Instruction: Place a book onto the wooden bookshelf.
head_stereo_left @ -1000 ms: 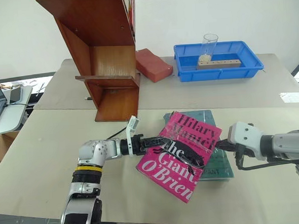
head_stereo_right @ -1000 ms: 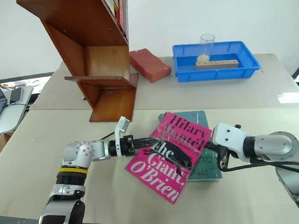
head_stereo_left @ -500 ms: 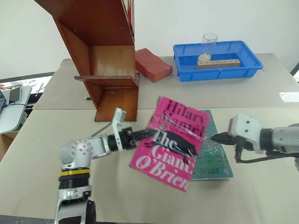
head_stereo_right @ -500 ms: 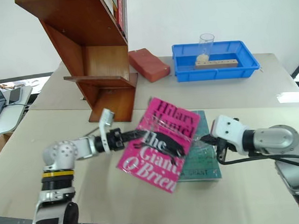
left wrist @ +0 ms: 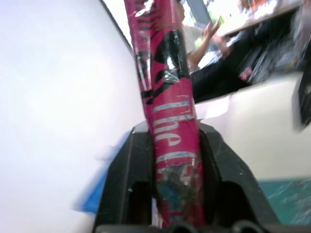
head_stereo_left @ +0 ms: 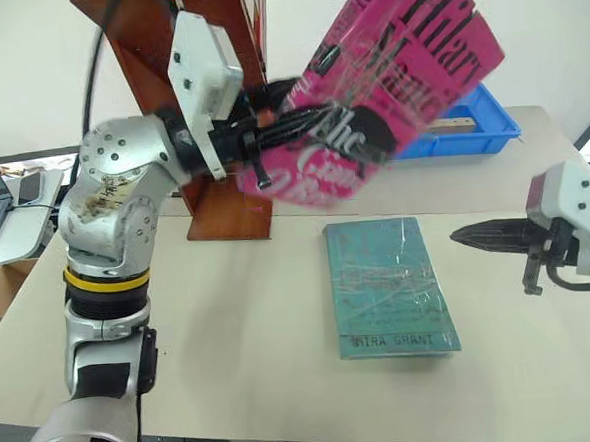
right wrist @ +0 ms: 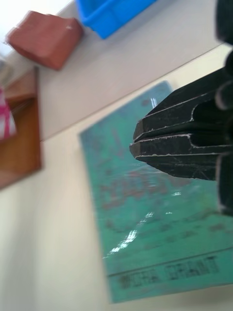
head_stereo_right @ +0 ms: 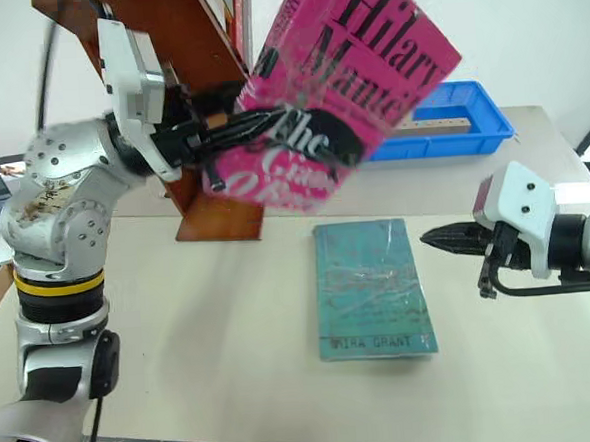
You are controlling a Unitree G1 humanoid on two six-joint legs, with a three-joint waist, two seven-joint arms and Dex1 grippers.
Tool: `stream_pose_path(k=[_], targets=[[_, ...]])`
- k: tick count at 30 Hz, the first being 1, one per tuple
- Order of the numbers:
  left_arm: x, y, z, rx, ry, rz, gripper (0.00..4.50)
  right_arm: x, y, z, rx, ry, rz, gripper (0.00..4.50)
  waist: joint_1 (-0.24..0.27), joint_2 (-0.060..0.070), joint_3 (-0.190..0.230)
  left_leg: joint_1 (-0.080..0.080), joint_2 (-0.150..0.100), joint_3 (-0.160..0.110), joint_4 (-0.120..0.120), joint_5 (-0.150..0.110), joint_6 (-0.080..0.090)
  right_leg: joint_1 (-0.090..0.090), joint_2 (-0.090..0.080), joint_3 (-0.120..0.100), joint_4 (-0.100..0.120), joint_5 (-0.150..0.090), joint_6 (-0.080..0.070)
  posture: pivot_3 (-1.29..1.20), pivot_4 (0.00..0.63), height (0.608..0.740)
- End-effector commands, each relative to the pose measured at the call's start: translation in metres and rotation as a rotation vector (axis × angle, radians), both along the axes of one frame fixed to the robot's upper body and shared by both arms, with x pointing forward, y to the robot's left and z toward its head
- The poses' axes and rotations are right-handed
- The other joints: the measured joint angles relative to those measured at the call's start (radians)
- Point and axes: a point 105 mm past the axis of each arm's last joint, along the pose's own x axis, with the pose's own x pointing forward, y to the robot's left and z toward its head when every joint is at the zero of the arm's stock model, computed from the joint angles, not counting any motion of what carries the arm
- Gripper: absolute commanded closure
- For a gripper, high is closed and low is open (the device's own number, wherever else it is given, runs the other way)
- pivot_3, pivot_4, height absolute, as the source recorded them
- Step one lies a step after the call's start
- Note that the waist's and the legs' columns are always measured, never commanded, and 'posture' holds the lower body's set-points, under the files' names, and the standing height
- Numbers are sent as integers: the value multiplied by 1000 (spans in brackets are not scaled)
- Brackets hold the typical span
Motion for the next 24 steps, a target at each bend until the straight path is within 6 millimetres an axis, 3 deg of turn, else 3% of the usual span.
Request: stream_pose_path(k=[1,5,9,12,16,24], targets=[[-2,4,13,160,-375,76,3790,-1,11,24,53,-66,26,4500,0,0,0,0,0,0,1,0,0,0,0,0,0,0,0,0,150,673],[12,24,2,350,-529,159,3790,2,18,36,91,-92,34,4500,4,1,0,-3,0,0,1,0,0,-1,0,0,-1,0,0,0,150,673],[24,47,8,457,-604,262,3790,6,23,44,114,-114,43,4500,4,1,2,-4,0,0,1,0,0,-3,0,0,1,0,0,0,150,673],[38,73,7,553,-588,366,3790,10,28,55,154,-145,57,4500,5,1,3,-6,1,1,1,0,1,-6,0,0,2,0,0,0,150,673],[50,95,-11,680,-499,436,3790,18,34,68,188,-189,68,4500,5,3,2,-6,1,2,1,0,1,-14,0,0,5,0,0,0,150,673],[58,119,-43,772,-336,502,3790,24,41,71,198,-201,92,4500,-8,8,-1,-8,4,5,0,0,1,-15,1,0,8,0,0,0,150,673]])
